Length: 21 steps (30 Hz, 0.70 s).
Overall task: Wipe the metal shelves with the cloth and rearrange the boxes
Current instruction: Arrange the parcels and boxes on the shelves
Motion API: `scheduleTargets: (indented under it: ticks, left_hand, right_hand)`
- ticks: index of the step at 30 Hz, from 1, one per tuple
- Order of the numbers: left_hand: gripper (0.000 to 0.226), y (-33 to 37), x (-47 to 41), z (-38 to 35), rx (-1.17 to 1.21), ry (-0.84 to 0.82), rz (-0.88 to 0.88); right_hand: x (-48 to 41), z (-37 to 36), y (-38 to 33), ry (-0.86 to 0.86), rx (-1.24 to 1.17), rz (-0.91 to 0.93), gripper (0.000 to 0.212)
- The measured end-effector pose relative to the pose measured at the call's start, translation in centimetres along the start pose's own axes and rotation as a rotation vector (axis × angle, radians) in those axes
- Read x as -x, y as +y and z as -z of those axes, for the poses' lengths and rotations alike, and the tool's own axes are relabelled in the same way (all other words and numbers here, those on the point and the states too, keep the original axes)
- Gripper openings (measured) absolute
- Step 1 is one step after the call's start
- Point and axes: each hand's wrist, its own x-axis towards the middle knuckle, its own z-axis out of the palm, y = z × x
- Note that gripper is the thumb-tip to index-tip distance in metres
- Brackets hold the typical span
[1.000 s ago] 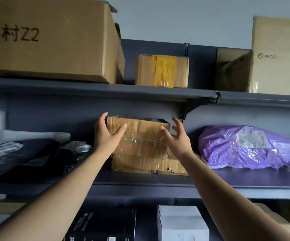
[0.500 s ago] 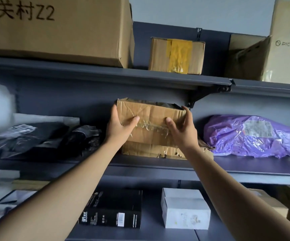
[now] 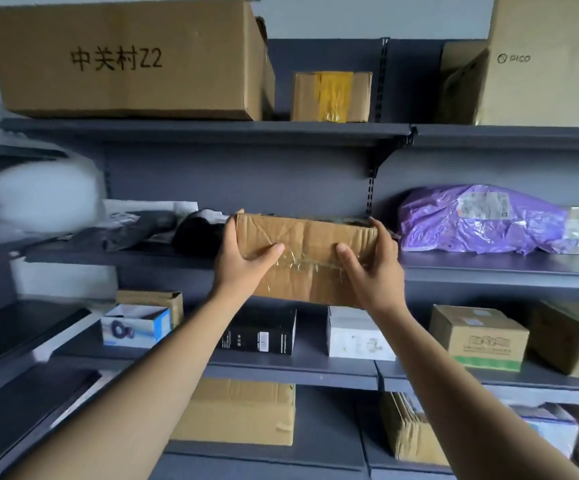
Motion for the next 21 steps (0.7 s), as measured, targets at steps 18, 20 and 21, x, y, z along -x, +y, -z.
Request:
scheduleTargets:
  ticks: [18,20,21]
  left_hand:
    - [0.108,-23.6,25.8,2.5,-0.332,-0.399,0.755]
    - [0.109,-28.8,27.9,1.8,-0.355,-0.437,0.807]
    - [0.108,-31.6,29.1,1.3,-0.367,-0.449,0.822]
  right_hand:
    - [30.4,-3.4,19.2,-0.414,0.227,-0.719,0.07]
    - [33.4,-5.2,23.4,-0.433,0.264,-0.75,0.068]
    - [35.1,-6.4,25.8,-0.44,0.277,-0.761,0.068]
